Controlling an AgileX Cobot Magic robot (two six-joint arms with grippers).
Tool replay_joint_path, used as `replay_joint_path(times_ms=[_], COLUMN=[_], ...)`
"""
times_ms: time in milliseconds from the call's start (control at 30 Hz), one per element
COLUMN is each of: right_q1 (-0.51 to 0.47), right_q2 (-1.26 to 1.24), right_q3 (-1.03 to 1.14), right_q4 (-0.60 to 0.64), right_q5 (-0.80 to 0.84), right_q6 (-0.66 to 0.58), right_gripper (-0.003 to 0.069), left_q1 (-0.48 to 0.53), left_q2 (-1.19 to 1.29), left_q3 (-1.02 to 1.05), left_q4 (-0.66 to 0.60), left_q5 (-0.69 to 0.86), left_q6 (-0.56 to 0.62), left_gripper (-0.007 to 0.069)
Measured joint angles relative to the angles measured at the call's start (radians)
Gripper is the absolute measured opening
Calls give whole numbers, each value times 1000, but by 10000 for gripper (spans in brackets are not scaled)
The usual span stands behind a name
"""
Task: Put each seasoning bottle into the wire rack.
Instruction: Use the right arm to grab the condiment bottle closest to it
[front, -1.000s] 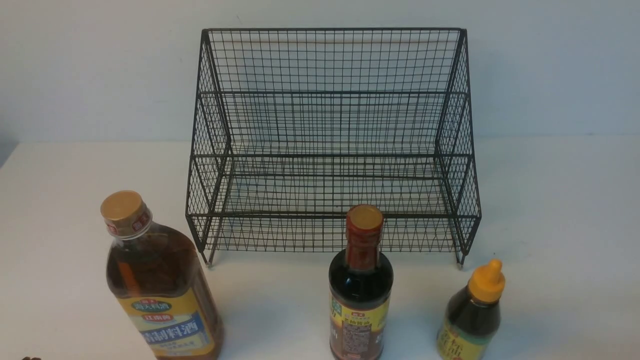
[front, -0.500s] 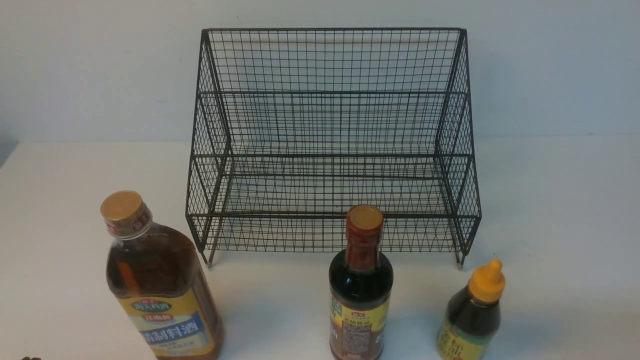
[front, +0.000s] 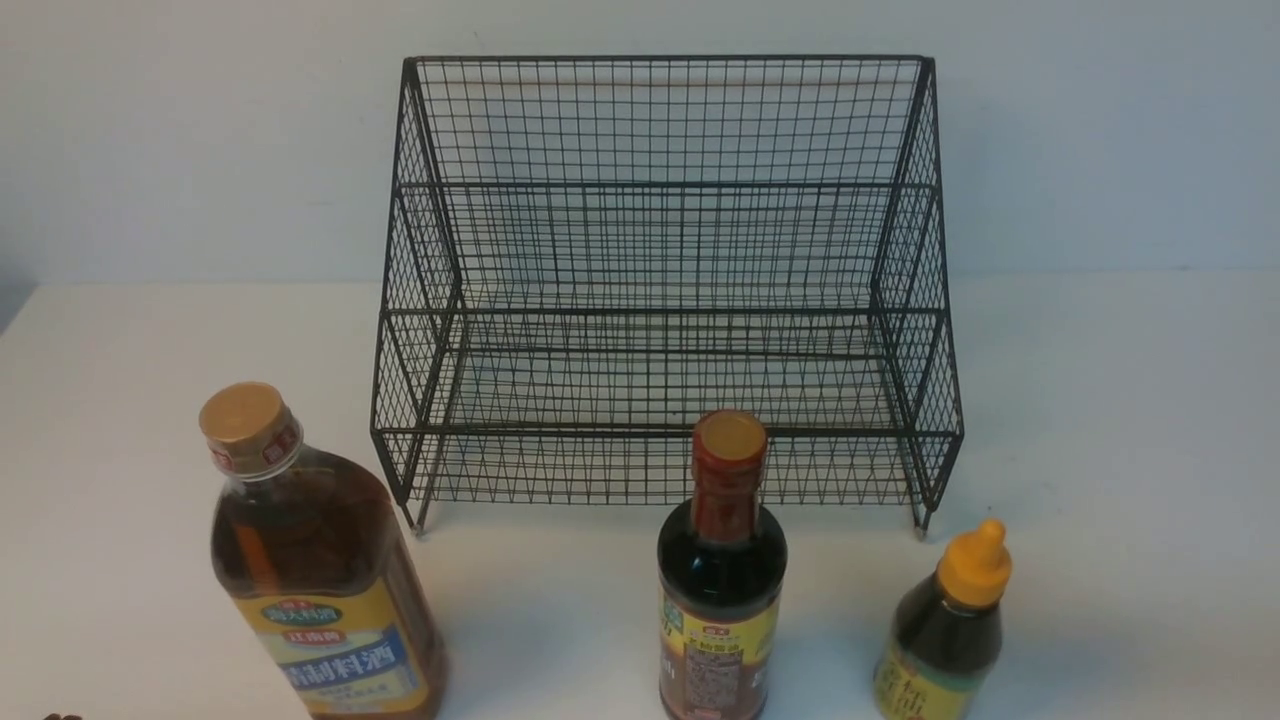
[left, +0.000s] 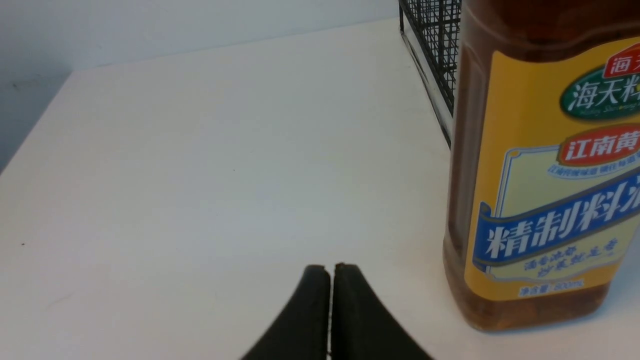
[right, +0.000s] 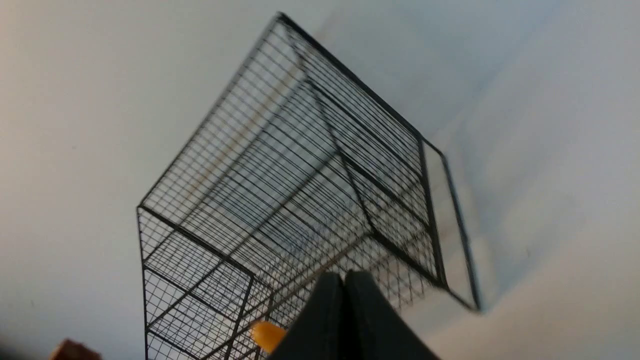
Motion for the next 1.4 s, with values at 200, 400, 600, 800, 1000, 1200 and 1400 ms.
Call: replay_joint_path(times_ms=[200, 400, 600, 800, 1000, 1200, 1400], right_q1=[0, 0, 0, 7, 124, 329, 409], right_q2=[41, 291, 547, 812, 958, 1097, 1162], right_q3=[-274, -591, -694, -696, -713, -723, -723], right_q4=[-194, -431, -403, -90, -76, -294, -447], right_q5=[68, 366, 560, 661, 668, 589, 478], right_q6=[-119, -134, -262, -552, -606, -421, -252], right_gripper=[-15, -13, 2, 140, 314, 459, 510], left_q1=[0, 0, 0, 0, 0, 0, 0], left_q2=[0, 0, 0, 0, 0, 0, 0], left_q3=[0, 0, 0, 0, 0, 0, 0], left_q4=[0, 0, 0, 0, 0, 0, 0], left_q5=[0, 0, 0, 0, 0, 0, 0], left_q6=[0, 0, 0, 0, 0, 0, 0], left_gripper=[-8, -8, -8, -8, -8, -8, -8])
